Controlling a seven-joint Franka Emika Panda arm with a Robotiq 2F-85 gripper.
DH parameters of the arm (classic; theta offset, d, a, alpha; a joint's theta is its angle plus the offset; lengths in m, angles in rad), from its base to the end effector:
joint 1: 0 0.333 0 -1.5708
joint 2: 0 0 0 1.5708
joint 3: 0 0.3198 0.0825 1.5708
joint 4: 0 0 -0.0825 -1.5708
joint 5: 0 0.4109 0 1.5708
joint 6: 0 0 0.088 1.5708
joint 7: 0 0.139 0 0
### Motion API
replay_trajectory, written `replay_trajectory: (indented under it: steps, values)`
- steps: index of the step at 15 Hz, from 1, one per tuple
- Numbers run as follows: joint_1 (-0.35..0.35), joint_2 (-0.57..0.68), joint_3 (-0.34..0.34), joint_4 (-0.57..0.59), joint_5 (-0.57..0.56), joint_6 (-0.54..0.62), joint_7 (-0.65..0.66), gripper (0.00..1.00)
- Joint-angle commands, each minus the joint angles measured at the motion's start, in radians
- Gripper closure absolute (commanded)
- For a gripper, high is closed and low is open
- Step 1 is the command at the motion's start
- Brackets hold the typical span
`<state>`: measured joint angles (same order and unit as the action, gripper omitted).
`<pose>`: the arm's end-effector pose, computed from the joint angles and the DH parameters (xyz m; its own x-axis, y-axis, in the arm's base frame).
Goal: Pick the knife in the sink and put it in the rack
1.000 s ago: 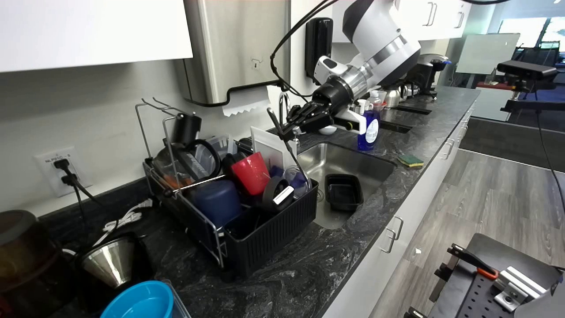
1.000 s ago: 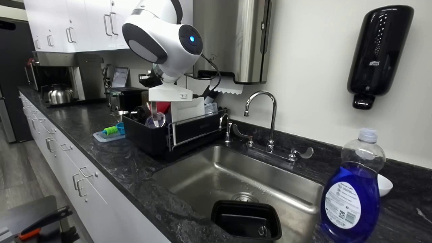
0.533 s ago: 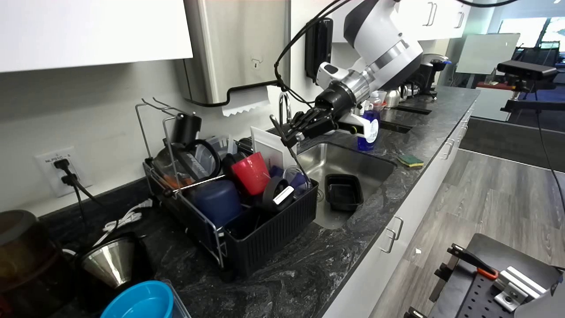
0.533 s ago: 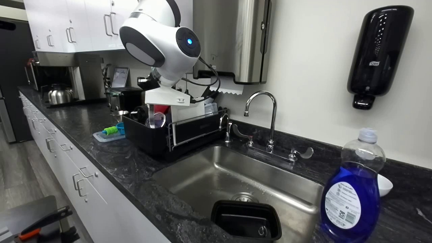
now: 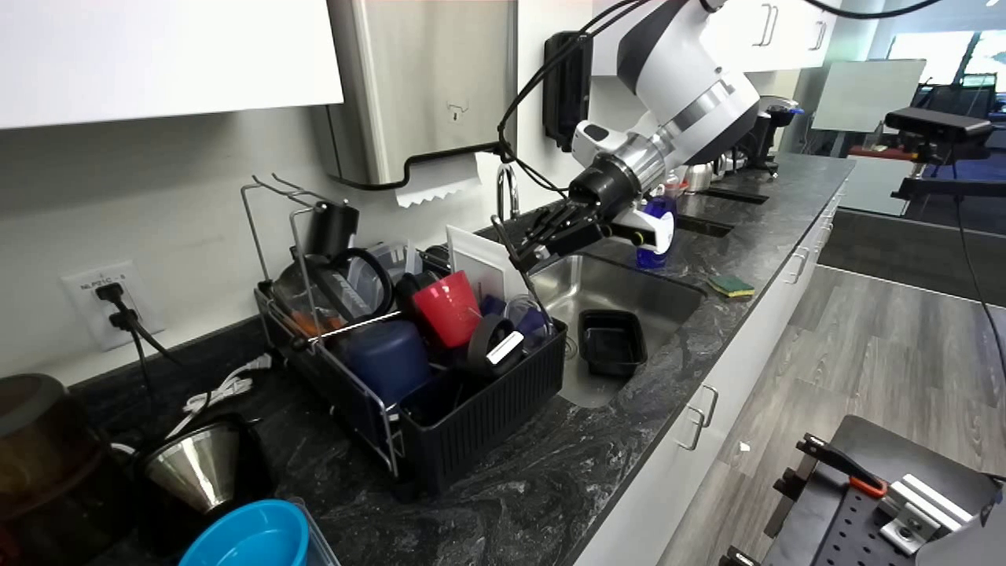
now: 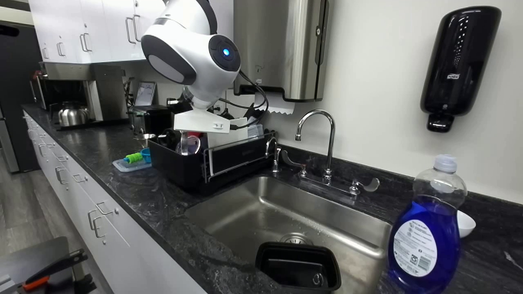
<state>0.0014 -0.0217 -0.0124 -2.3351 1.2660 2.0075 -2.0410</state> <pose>0.5190 0.0789 0.3242 0.2386 0.4475 0.8619 0.9614 -0.2343 -0.1446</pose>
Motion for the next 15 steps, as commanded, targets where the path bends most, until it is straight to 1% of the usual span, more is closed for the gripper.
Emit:
replay_trajectory:
  steps: [1,15]
  values:
    - [-0.007,-0.023,-0.002,-0.031,-0.016,0.021,0.009,0.96]
    - [-0.021,-0.012,-0.025,-0.069,-0.025,0.008,-0.027,0.96]
